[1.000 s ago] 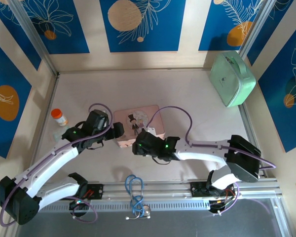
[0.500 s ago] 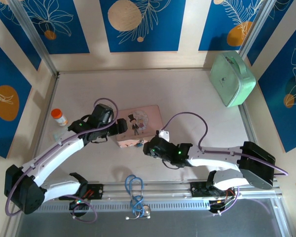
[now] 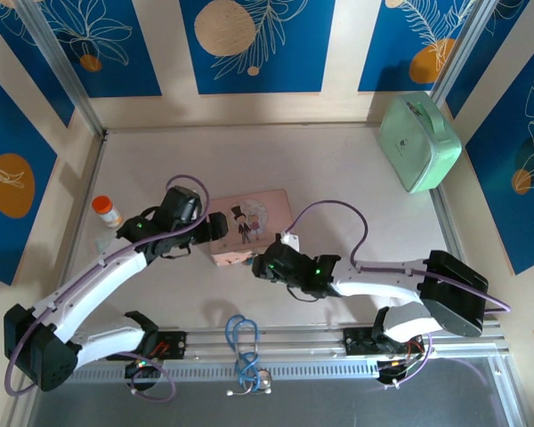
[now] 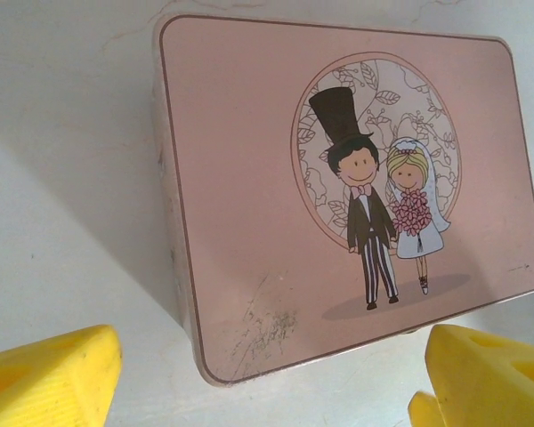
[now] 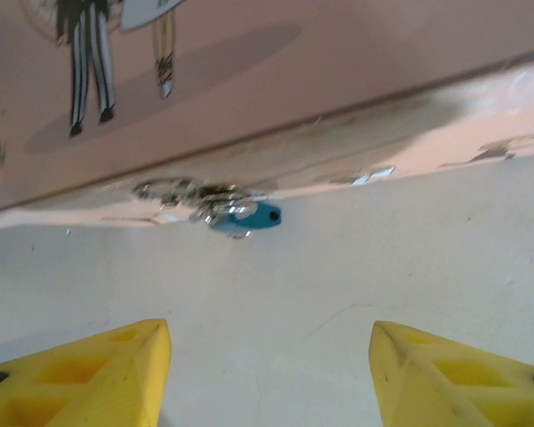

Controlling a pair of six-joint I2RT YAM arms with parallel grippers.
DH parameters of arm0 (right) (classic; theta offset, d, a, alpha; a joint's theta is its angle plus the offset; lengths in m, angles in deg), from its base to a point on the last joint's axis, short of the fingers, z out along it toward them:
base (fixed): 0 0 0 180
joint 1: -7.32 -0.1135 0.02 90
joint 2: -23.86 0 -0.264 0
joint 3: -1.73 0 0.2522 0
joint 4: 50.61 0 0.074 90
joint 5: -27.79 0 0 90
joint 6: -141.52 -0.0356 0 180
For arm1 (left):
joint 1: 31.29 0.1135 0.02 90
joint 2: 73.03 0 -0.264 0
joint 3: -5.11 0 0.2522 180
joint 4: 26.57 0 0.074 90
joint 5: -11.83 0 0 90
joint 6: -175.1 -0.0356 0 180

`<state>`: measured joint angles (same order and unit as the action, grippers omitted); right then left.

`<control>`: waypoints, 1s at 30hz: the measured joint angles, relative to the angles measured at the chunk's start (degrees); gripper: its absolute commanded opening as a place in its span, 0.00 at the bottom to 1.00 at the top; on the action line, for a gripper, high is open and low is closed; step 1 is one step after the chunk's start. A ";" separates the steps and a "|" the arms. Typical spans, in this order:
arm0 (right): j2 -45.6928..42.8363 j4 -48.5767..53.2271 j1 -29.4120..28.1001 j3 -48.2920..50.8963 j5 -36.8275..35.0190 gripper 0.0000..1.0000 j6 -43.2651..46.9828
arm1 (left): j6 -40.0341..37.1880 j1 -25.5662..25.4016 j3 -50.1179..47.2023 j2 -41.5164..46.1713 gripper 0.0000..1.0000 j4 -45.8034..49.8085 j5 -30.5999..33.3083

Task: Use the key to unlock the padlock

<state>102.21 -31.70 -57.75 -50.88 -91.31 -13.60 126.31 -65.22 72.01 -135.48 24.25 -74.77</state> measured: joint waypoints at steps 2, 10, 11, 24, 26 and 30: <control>-0.68 -1.05 -0.94 0.63 -0.68 0.61 0.59 | -0.68 0.00 -0.98 0.70 0.89 -1.05 -0.20; -3.65 -7.89 -0.87 8.33 -1.77 0.61 0.52 | -2.80 0.02 -3.15 -0.37 0.88 -5.75 -0.66; -3.50 -9.03 -0.74 9.07 -1.75 0.61 0.55 | -2.78 0.04 -3.87 -1.11 0.88 -6.75 -0.96; 10.97 -29.64 -0.15 9.55 -0.04 0.56 0.57 | -2.12 0.83 -10.99 -9.25 0.83 -18.23 -4.46; 12.33 -31.80 0.04 9.55 -0.31 0.56 0.68 | -2.14 1.07 -10.99 -9.77 0.83 -18.80 -4.57; 13.73 -34.51 0.52 9.14 -0.52 0.55 1.27 | -2.19 1.62 -10.97 -10.21 0.82 -19.63 -4.94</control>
<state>115.93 -66.21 -57.23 -41.74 -91.84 -12.33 124.13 -63.61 61.04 -145.69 4.62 -79.71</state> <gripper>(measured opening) 0.551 0.828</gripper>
